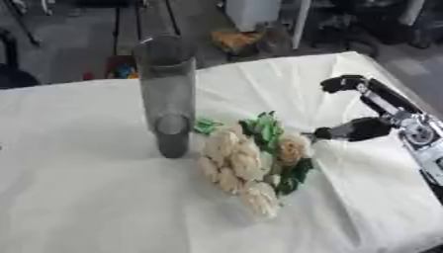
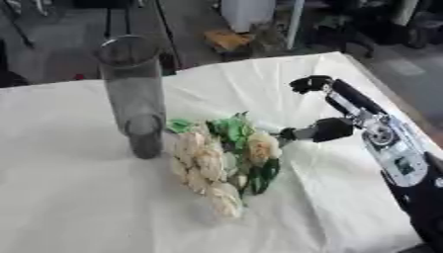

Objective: Arrange flowers into the vase.

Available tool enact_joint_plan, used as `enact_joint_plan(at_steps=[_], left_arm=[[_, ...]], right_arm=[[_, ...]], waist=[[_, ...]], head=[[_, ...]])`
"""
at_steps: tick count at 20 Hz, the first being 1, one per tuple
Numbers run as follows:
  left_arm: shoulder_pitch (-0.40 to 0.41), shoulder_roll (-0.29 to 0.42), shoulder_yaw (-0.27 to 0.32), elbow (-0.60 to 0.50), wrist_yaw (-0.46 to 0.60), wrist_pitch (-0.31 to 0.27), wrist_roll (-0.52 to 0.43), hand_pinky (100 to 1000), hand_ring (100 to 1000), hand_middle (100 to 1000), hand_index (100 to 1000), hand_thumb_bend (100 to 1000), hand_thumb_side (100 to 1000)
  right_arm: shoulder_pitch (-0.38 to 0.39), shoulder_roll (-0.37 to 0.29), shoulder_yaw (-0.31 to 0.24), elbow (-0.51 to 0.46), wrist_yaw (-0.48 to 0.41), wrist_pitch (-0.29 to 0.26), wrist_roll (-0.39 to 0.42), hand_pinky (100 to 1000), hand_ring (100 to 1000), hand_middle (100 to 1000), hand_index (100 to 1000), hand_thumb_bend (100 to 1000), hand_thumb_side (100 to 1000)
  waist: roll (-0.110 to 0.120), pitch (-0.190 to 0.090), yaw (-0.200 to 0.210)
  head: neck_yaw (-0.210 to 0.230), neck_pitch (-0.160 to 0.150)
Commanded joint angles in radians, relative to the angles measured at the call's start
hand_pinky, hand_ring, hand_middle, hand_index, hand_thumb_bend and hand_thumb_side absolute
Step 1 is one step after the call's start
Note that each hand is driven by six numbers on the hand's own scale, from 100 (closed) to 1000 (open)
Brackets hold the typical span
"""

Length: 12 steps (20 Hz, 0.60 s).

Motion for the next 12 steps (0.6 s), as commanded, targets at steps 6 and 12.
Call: enact_joint_plan(at_steps=[6, 12], left_arm=[[-0.007, 0.023, 0.006, -0.012, -0.003, 0.000, -0.004, 791, 1000, 892, 876, 803, 1000], [-0.007, 0.023, 0.005, -0.012, -0.002, 0.000, -0.006, 791, 1000, 892, 876, 802, 1000]], right_arm=[[-0.029, -0.052, -0.003, 0.048, 0.007, -0.008, 0.008, 882, 797, 750, 870, 769, 397], [-0.047, -0.049, 0.005, 0.085, 0.014, -0.012, 0.015, 882, 797, 750, 870, 744, 353]], waist=[[-0.003, -0.013, 0.005], [-0.001, -0.013, 0.007]], head=[[0.000, 0.009], [-0.002, 0.011]])
